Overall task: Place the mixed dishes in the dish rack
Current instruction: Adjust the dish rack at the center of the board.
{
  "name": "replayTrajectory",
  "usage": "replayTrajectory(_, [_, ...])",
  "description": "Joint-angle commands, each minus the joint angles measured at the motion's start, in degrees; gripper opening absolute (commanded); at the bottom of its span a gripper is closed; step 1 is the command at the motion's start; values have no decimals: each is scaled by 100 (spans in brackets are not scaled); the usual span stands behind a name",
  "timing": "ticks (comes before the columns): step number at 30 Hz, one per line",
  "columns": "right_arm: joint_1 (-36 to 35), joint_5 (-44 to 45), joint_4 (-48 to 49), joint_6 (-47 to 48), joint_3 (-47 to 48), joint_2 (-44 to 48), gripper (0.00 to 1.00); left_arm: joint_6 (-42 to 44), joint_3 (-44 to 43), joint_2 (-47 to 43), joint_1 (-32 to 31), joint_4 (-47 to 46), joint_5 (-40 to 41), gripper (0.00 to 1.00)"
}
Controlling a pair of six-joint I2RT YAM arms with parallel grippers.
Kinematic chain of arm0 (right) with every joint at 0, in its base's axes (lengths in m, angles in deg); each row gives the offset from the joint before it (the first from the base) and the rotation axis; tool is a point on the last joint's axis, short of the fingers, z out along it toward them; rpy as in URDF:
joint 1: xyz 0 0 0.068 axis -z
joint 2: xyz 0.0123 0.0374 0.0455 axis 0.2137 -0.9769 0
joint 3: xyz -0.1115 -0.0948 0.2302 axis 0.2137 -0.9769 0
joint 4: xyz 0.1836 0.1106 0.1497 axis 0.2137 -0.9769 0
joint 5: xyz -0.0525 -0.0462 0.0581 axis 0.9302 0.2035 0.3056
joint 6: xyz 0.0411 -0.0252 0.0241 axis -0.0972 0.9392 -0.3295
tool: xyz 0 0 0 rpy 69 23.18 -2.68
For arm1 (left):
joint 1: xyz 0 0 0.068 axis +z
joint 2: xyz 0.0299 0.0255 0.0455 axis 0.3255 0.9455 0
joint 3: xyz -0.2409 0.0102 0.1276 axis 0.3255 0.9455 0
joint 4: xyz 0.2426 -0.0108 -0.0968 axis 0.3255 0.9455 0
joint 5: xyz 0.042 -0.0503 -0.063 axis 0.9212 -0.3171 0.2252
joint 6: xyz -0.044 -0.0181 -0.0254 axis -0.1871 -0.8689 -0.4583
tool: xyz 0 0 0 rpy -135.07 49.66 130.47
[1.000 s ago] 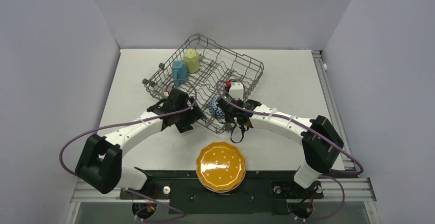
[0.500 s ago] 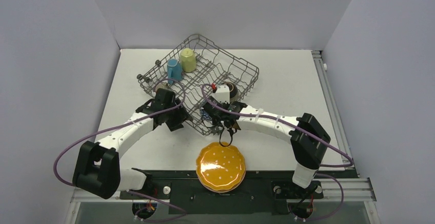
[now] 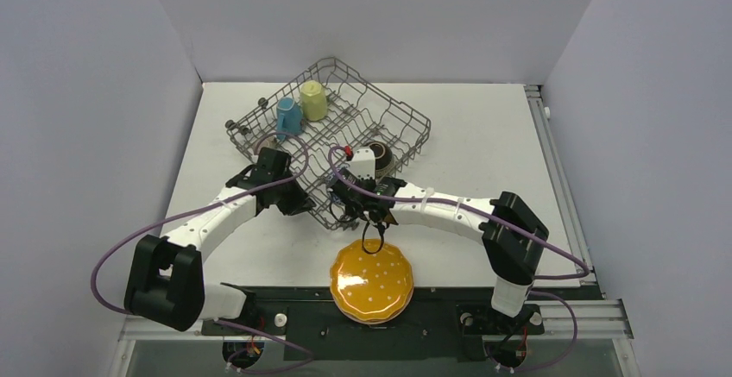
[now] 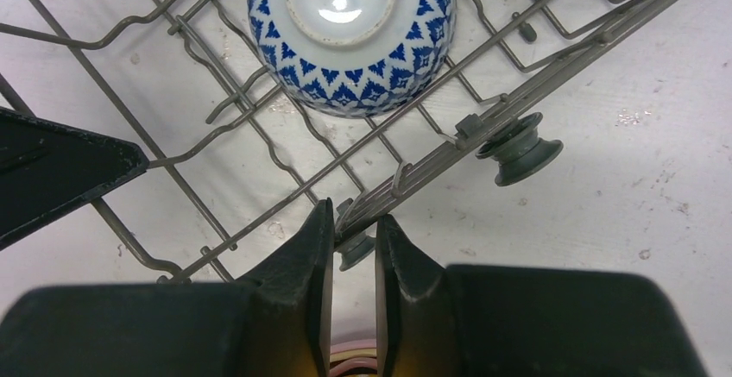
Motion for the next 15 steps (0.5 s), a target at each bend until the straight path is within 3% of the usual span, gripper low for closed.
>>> replayTrajectory(1, [-227, -729, 894, 397, 102, -132, 0, 315, -165, 52, 41, 138, 118, 0])
replayTrajectory(7, [-214, -493, 633, 569, 38, 138, 25, 514, -229, 28, 41, 294, 321, 0])
replayTrajectory(15, [67, -136, 199, 984, -151, 805, 41, 1046, -296, -27, 41, 599, 360, 0])
